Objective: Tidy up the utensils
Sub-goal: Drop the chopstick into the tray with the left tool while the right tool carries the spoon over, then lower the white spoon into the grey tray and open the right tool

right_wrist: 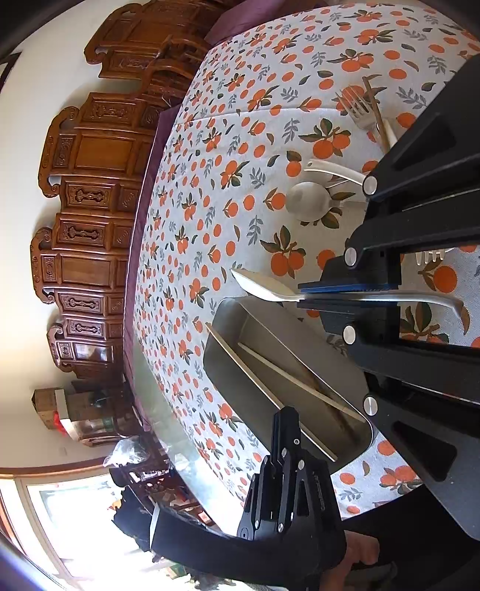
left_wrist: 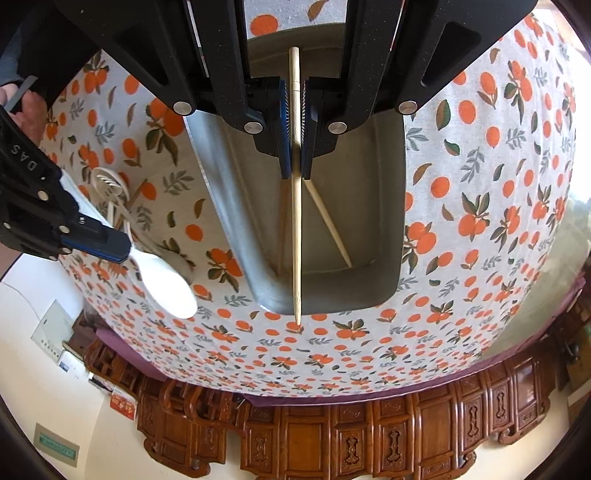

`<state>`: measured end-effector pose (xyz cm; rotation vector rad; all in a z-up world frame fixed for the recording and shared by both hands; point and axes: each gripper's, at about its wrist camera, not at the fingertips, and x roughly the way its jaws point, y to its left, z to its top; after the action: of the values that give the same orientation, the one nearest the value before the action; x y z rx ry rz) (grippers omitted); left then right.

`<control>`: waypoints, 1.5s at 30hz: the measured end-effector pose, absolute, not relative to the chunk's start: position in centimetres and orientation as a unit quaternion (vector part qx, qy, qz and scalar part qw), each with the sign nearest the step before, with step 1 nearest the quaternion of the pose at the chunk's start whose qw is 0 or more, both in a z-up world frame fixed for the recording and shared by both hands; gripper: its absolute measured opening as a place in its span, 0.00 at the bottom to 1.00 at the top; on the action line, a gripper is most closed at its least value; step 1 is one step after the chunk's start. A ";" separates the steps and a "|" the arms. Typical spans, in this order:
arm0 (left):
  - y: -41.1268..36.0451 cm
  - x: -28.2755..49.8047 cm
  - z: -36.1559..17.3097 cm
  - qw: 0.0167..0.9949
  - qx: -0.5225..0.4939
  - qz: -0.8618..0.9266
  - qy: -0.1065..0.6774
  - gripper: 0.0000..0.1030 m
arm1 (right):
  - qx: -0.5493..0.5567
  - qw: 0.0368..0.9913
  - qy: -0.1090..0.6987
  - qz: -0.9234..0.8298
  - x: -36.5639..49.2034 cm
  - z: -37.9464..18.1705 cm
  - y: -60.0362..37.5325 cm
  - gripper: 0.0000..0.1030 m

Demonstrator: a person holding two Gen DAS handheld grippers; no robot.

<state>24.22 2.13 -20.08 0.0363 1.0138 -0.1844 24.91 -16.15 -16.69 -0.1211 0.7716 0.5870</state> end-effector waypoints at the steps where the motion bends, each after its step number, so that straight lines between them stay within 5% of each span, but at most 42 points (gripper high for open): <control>1: 2.2 24.3 -20.2 0.869 0.018 -0.087 0.486 0.04 | -0.058 0.883 0.371 0.282 24.9 -16.7 -16.2 0.04; 27: 4.7 23.0 -16.4 0.900 0.012 -0.063 0.432 0.18 | -0.047 0.883 0.360 0.299 24.3 -13.6 -12.9 0.04; 45: 8.5 22.3 -14.2 0.915 -0.018 -0.055 0.398 0.18 | -0.024 0.869 0.395 0.298 27.0 -15.3 -7.5 0.04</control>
<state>22.27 8.48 -14.20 -0.0379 0.8198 -0.1129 26.97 -7.46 -15.28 -0.0509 0.8256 0.6234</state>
